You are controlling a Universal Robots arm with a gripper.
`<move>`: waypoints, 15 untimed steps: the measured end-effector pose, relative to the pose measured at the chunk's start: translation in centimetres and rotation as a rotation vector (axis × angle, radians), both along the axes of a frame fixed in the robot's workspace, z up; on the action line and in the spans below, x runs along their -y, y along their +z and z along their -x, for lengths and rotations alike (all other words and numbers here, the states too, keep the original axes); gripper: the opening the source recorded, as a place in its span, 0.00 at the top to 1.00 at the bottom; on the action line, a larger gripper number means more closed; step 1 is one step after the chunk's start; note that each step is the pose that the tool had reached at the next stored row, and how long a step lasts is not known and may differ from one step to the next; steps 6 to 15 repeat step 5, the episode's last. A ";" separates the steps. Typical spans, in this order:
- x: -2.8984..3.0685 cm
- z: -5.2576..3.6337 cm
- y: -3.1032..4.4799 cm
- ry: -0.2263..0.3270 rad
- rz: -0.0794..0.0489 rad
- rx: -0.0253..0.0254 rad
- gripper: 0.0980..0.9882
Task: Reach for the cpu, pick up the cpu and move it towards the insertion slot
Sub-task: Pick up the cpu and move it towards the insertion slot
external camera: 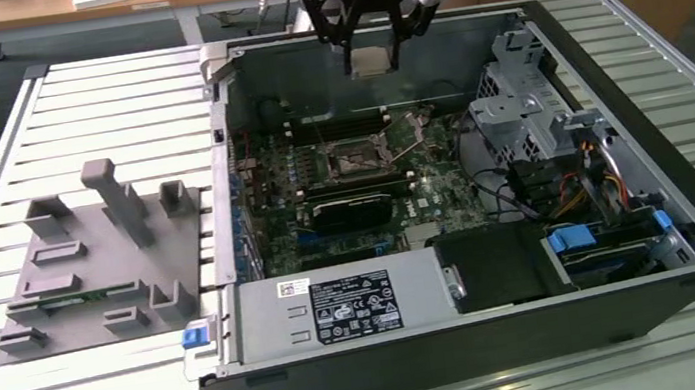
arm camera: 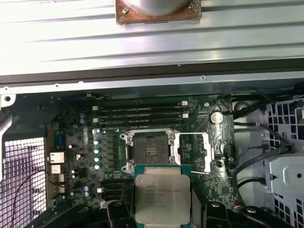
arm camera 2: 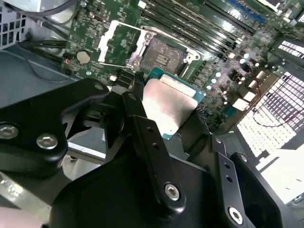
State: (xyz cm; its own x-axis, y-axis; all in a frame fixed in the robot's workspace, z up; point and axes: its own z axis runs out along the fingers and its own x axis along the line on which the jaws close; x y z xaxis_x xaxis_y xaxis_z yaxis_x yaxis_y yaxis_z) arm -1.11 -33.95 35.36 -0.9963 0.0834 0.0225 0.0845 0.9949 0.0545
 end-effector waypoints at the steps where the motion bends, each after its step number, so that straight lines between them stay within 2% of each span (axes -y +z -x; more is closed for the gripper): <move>1: 0.00 -0.08 0.00 -0.001 0.000 0.0000 0.50; 15: -0.01 -0.16 -0.01 -0.002 0.000 0.0000 0.50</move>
